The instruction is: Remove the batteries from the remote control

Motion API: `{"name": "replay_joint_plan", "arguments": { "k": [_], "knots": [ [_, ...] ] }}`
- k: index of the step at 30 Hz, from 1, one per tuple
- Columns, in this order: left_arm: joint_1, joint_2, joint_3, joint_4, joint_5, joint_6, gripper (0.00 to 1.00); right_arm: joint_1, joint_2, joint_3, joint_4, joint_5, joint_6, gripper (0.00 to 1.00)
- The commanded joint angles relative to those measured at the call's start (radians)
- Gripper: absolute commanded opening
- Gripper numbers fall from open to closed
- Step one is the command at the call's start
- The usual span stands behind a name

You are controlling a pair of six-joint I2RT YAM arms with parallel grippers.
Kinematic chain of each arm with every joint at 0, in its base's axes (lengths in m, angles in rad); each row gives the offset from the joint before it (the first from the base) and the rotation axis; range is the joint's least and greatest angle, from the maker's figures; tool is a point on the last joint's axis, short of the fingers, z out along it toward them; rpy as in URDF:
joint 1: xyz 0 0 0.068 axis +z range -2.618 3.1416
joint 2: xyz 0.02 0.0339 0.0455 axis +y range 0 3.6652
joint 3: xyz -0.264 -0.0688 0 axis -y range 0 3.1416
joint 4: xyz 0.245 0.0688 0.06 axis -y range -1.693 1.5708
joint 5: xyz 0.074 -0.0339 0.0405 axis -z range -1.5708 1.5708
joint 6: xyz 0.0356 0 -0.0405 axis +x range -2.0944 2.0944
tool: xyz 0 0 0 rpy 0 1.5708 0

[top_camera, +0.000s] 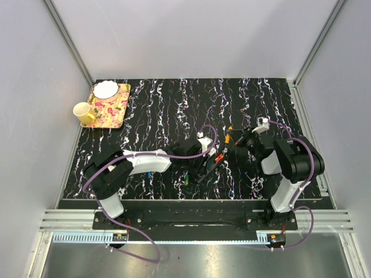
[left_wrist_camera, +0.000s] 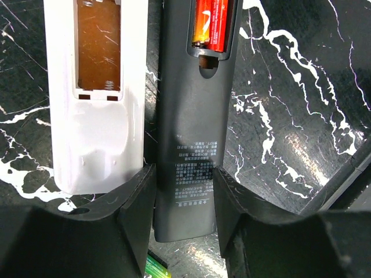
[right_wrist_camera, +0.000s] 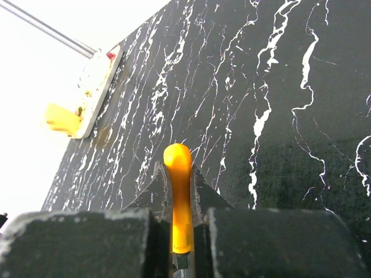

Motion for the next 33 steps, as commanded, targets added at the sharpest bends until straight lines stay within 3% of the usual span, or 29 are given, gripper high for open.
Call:
{"name": "replay_joint_plan", "arguments": {
  "k": [1, 33],
  "knots": [
    [0.003, 0.032, -0.001, -0.077, -0.024, 0.016, 0.00, 0.023, 0.080, -0.049, 0.041, -0.224, 0.210, 0.00],
    [0.017, 0.227, 0.160, -0.253, 0.001, -0.028, 0.00, 0.011, 0.028, -0.021, 0.086, -0.307, 0.340, 0.00]
  ]
}}
